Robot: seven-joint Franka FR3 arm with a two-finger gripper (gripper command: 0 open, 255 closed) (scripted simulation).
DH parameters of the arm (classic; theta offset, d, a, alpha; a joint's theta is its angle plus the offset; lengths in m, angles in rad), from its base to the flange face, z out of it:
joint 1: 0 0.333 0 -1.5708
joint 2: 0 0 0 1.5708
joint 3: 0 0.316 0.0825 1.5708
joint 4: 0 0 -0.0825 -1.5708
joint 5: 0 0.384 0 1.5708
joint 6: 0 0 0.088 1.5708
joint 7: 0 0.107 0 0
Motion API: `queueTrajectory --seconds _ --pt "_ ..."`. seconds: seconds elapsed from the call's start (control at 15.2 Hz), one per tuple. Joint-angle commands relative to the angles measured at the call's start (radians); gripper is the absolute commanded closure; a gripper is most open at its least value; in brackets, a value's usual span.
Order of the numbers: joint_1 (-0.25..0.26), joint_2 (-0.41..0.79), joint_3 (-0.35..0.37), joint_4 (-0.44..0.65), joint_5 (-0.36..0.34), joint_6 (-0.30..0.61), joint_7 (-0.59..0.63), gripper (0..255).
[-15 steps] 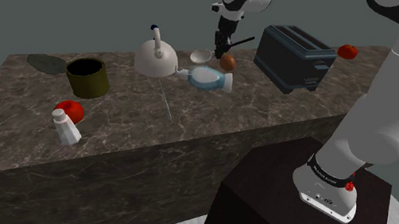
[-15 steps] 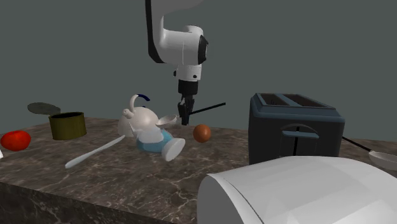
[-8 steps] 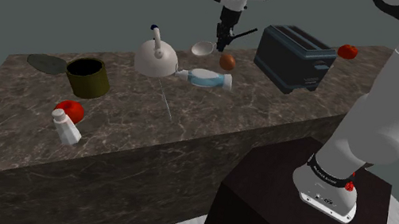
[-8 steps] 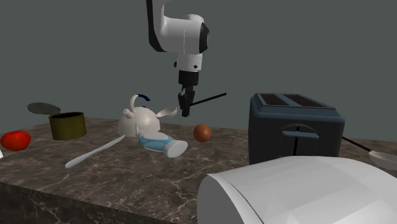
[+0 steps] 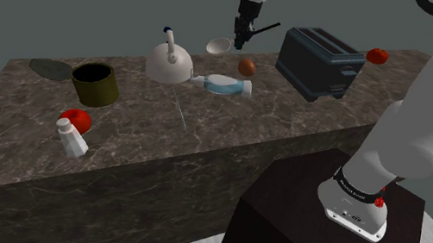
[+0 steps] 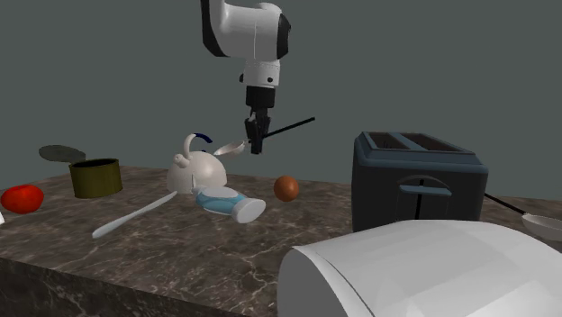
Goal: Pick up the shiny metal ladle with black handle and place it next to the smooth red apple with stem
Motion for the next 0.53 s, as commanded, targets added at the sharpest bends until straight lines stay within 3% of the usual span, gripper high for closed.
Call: queueTrajectory --seconds 0.0,0.46 --pt "0.024 -0.025 0.018 -0.033 -0.011 0.013 0.045 255" --pt "0.111 -0.086 0.097 -0.108 -0.039 0.045 0.219 255"
